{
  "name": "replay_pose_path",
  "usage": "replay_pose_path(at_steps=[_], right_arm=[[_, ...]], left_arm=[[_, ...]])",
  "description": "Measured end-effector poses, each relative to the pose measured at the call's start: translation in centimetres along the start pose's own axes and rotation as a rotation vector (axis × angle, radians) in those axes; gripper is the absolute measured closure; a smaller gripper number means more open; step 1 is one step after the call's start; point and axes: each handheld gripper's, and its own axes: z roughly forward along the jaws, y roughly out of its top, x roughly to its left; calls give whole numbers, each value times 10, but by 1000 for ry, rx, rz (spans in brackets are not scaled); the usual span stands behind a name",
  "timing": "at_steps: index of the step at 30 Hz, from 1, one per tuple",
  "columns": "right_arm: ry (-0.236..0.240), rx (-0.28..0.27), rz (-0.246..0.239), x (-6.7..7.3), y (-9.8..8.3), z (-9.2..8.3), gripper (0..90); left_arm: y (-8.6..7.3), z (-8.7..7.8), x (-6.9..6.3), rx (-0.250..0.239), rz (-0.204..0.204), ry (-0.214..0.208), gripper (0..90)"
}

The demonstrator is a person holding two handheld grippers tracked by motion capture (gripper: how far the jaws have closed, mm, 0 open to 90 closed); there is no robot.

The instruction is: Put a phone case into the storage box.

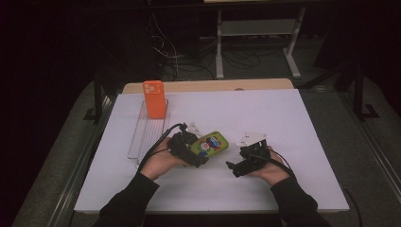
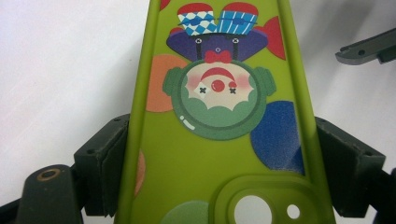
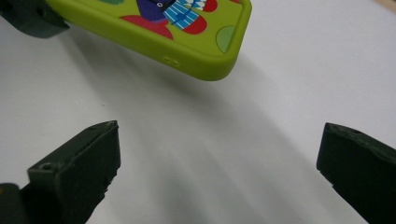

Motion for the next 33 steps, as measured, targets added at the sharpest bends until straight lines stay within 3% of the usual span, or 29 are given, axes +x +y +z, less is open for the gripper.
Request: replay_pose_path(at_steps=[7,19,20,22,26,33], right_arm=[[-37,-4,-69,5,1,-1,0],[-141,-11,-277,15,3,-1,0],[-150,-15,-292,16,3,-1,0],[-166,-20,-326,17,3,-2,0],[-170,-41,-373,21,3,-2,0],[-216,-20,-484,28,2,1,0]], left_arm=[[0,0,1,4,13,-11,154],[0,1,1,22,18,-22,154],[0,2,0,3,-5,-23,154],[0,2,0,3,-4,-23,154],[0,3,-1,2,-6,-28,154],[-1,3,0,7,0,-28,154]])
